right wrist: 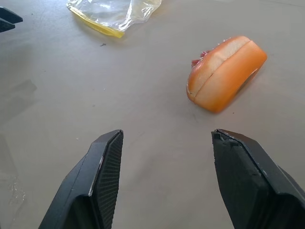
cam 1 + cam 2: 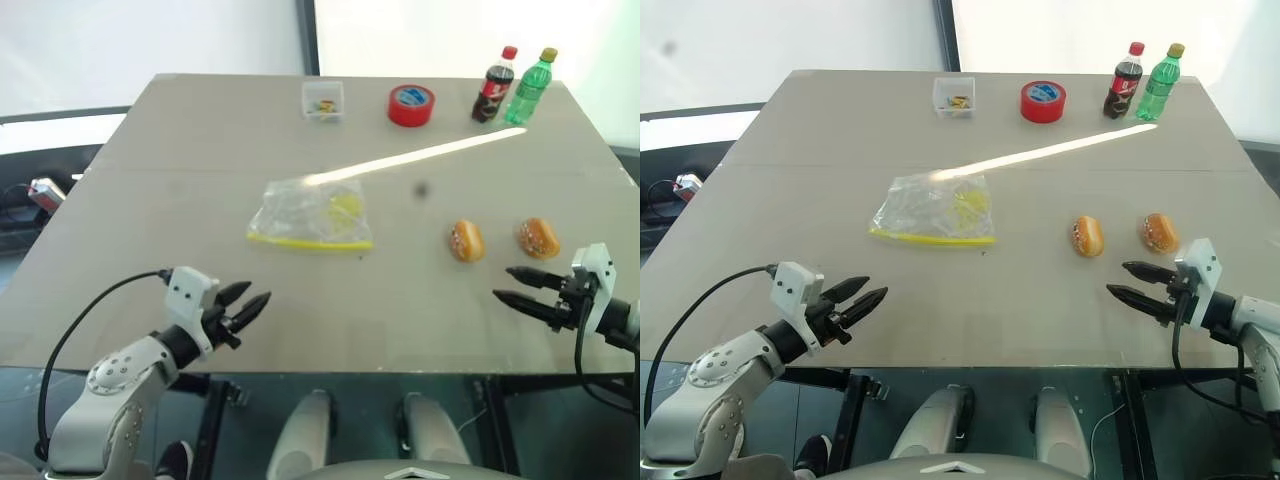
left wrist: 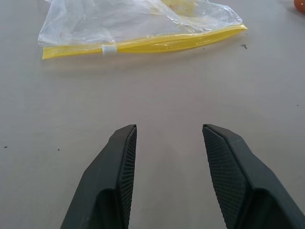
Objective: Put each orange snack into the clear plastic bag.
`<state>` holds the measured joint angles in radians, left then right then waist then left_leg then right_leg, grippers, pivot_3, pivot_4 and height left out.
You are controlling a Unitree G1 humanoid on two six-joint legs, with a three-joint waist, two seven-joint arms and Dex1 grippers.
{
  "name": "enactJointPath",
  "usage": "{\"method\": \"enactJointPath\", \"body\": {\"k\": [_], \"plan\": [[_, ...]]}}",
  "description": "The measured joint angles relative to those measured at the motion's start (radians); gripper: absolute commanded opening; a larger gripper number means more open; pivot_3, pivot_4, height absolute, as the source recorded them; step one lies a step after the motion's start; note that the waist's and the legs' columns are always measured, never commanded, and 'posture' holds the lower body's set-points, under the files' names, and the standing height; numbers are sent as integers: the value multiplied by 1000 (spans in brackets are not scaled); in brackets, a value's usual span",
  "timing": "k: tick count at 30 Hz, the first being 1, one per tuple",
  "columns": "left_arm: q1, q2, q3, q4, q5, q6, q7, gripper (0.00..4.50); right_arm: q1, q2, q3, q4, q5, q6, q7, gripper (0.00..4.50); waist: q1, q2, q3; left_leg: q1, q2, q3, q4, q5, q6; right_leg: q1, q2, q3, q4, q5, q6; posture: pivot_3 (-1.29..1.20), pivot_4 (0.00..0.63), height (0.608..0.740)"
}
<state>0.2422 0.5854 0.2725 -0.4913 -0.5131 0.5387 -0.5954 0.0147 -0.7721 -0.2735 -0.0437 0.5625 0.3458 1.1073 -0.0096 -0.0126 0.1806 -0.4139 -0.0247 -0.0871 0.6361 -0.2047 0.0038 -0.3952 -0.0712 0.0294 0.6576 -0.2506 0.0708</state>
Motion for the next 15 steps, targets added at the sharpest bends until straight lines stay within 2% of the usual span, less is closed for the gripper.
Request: {"method": "enactJointPath", "body": {"k": [6,15], "plan": [[28,0,28,-9,-14,0,-11,2307,62,-20,-23,-19,5,2,19,3011,3,0,0,0,0,0,0,0,0,0,0,0,-1,0,0,0,150,740],[27,0,33,-9,-20,-1,-19,2307,66,-20,-23,-22,11,2,20,3011,2,0,0,0,0,0,0,0,0,0,0,1,-1,-2,-4,0,150,740]]}}
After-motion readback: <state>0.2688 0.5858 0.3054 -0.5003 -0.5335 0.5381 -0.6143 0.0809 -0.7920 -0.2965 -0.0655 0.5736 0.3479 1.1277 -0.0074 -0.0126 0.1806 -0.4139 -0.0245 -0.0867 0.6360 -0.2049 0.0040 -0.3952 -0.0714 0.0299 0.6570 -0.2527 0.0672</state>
